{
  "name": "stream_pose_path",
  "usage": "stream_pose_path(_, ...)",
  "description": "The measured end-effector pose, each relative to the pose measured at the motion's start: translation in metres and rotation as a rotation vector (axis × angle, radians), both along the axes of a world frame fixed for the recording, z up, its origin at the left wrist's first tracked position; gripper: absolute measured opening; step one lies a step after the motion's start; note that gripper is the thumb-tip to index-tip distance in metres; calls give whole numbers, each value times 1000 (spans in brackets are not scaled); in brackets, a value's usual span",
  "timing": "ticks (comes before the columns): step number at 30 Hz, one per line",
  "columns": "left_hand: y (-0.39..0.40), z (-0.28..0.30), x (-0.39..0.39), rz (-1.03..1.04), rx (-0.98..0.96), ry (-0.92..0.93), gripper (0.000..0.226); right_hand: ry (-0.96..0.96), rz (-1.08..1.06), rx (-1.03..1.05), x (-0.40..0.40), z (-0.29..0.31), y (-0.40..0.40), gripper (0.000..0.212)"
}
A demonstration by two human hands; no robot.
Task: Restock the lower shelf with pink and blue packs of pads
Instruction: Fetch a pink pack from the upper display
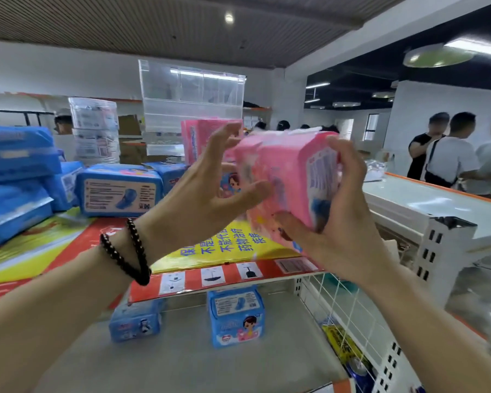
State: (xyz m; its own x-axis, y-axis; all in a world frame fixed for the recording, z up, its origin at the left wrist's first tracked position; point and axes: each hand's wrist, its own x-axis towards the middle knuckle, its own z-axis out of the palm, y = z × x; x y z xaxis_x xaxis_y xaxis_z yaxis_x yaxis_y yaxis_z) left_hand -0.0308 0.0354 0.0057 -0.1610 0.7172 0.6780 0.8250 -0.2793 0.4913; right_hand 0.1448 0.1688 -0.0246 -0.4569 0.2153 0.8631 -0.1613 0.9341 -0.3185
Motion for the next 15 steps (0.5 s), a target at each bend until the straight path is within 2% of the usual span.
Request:
stream_pose_path(3,-15,5,-12,-233,48,-149,100,-99,220,-7,-10,-1,-13,98)
stream_pose_path(5,-25,9,-17,-315,20,-208,95,-122,315,-2,-15,-2,-20,97)
stream_pose_path(8,-37,14,-21,-258,18,-187,74,-138,405,-15,-21,-2,-27,96)
stream_pose_path(10,-41,15,-22,-216,47,-197,70,-112,428,-60,-25,-5,-28,98)
stream_pose_path(15,-45,17,-17,-201,221,-348,49,61,462,-416,-30,-20,-40,93)
